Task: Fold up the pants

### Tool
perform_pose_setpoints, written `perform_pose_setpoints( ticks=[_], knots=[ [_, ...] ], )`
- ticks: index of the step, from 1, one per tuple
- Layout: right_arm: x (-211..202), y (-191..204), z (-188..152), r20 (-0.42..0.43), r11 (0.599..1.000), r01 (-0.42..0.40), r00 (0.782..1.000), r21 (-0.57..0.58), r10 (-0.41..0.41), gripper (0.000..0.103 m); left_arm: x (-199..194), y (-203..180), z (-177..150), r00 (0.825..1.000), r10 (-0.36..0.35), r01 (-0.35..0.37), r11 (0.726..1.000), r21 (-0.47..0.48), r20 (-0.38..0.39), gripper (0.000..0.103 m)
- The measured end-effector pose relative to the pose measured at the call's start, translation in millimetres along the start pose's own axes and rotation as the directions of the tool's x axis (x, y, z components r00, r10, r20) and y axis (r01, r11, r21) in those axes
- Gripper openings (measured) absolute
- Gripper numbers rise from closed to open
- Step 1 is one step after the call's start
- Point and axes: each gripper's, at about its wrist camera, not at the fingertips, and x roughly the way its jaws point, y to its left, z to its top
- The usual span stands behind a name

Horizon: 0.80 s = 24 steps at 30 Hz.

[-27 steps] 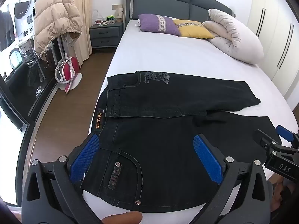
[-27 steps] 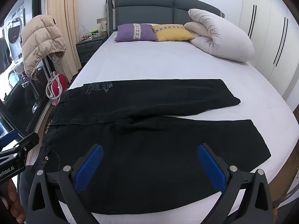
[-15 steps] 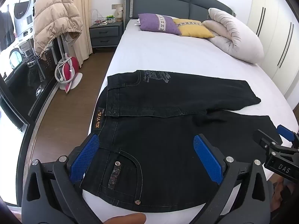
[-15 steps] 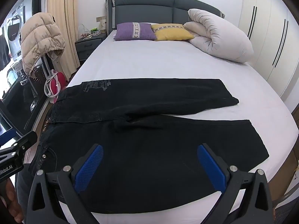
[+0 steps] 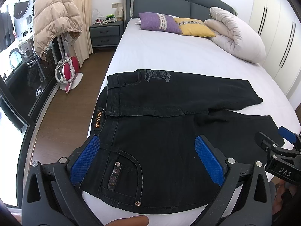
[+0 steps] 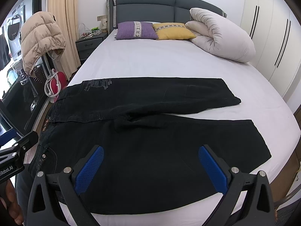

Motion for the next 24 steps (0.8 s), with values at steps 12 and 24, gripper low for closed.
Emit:
perform_pose_setpoints(
  ticks=[12,24],
  knots=[
    [1.6,0.3,-1.6,-0.007,1.000,0.003,1.000,0.000,-0.003,0.103,2.9,0.4,-1.4,1.000,-0.001,0.001,1.000,0.004,-0.007,0.103],
    [1.7,0.5,-1.8,-0.008,1.000,0.002,1.000,0.001,-0.002,0.103,3.7,-0.3,-1.8,1.000,0.000,0.000,1.000,0.004,-0.008,0.103]
  ],
)
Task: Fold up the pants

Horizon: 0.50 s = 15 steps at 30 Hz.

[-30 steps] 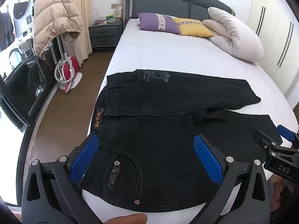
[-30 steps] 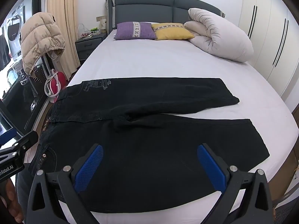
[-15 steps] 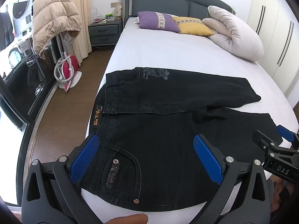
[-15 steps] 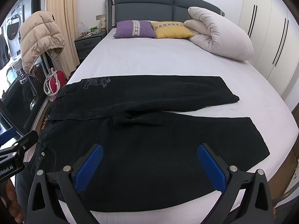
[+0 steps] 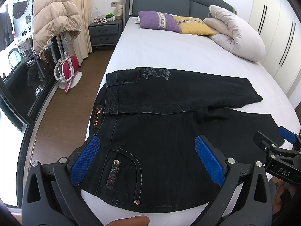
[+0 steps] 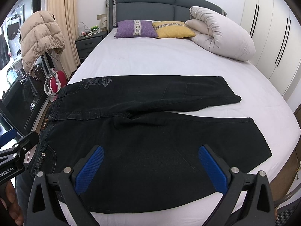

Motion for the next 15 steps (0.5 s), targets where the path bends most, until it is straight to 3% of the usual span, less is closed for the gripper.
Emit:
perform_pose_setpoints(
  ticks=[15],
  knots=[
    [0.4,1.1,-1.7,-0.002,1.000,0.001,1.000,-0.001,-0.001,0.103,0.6,0.1,-0.4,1.000,0.000,0.000,1.000,-0.001,0.000,0.103]
  ],
)
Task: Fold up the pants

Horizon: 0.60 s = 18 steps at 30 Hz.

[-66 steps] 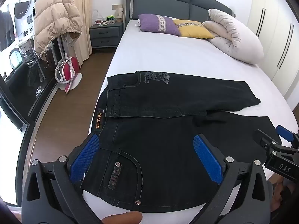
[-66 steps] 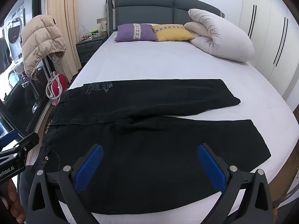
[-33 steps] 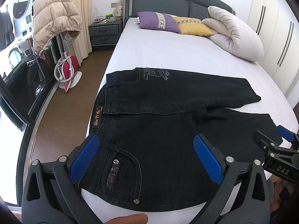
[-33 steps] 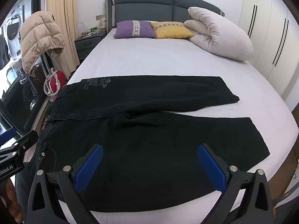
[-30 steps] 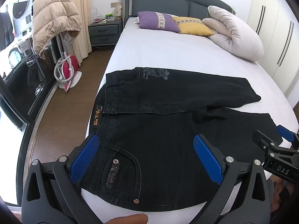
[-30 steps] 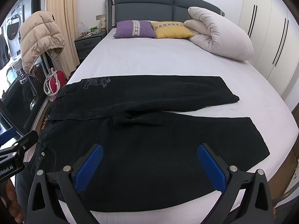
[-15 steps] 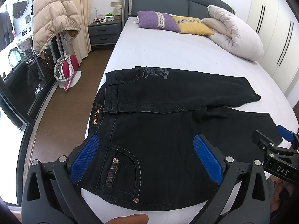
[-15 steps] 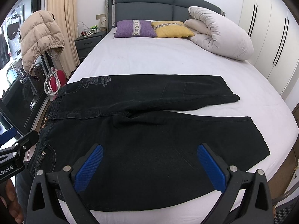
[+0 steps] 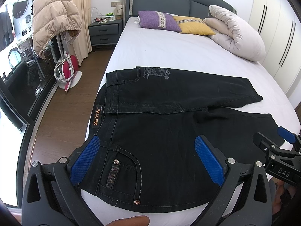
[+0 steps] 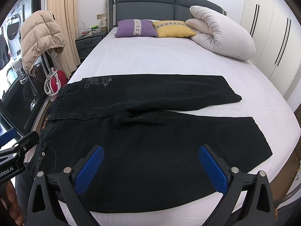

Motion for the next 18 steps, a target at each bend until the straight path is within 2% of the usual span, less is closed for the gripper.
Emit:
perform_pose_setpoints(
  ticks=[18],
  knots=[
    [1.1,1.9,-2.5,-0.004,1.000,-0.001,1.000,0.000,0.001,0.103,0.5,0.3,0.3,1.000,0.000,0.000,1.000,0.000,-0.001,0.103]
  ],
)
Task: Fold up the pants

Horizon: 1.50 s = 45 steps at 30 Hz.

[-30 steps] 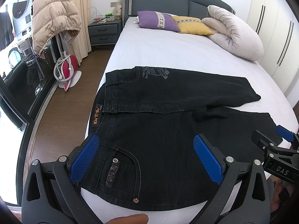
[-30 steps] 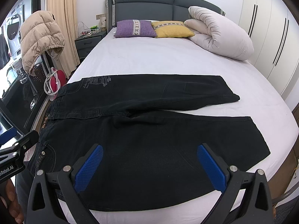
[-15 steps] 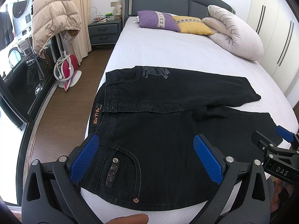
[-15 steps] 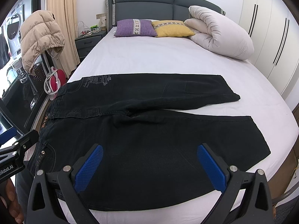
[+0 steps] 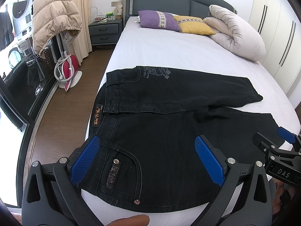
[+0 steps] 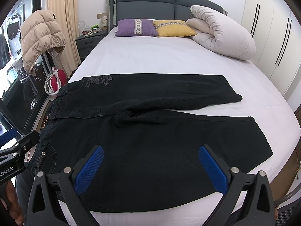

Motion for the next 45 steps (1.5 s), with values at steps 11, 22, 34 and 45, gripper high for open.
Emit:
perform_pose_setpoints(
  ticks=[11,22,34,45],
  knots=[
    [3,4,-3,-0.011,1.000,-0.004,1.000,0.000,0.004,0.103,4,-3,-6,1.000,0.010,-0.011,1.000,0.027,0.017,0.103],
    [16,-3,12,0.007,0.987,-0.158,0.987,-0.026,0.158,0.103,57,15,25,0.994,-0.108,0.105,0.976,0.190,0.005,0.103],
    [75,-23,75,-0.030,0.930,-0.305,0.952,-0.203,0.306,0.093,178,43,134,0.989,-0.109,0.141,0.911,0.388,-0.104,0.103],
    [142,-25,96,-0.179,0.818,-0.502,0.865,-0.282,0.469,0.075,331,79,224,0.865,-0.294,0.433,0.847,0.308,-0.406,0.089]
  ],
)
